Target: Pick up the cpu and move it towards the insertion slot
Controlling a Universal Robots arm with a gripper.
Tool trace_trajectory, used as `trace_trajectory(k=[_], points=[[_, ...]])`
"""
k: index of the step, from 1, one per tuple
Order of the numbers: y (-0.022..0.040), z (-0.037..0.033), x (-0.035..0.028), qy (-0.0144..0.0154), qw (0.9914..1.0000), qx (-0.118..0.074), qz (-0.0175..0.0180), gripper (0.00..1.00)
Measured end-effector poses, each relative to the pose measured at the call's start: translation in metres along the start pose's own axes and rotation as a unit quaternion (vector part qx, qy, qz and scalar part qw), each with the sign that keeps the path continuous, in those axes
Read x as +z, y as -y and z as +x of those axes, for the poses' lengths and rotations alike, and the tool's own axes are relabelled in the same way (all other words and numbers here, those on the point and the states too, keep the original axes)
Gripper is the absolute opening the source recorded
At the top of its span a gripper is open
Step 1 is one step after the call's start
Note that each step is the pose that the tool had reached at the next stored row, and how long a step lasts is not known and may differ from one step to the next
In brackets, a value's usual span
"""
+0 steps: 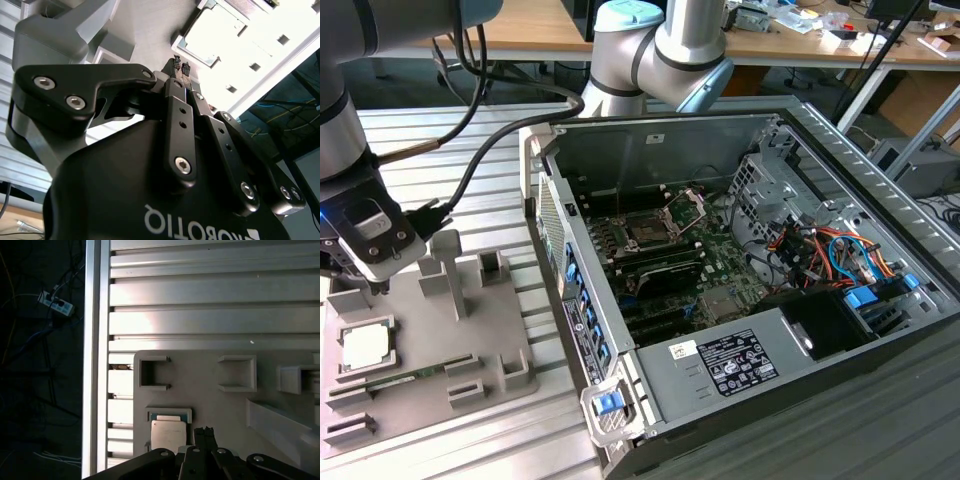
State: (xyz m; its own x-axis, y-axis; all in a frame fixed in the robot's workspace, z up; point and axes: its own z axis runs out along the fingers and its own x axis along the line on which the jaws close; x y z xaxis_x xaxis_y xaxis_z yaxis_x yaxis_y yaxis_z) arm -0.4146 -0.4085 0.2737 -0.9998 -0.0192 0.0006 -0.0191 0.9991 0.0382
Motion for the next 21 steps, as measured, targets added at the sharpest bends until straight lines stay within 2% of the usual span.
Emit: trace_trajectory(k=[21], points=[[0.0002,0.0004,0.0049,0.0000,1.00000,0.000,0.0000,0.11]])
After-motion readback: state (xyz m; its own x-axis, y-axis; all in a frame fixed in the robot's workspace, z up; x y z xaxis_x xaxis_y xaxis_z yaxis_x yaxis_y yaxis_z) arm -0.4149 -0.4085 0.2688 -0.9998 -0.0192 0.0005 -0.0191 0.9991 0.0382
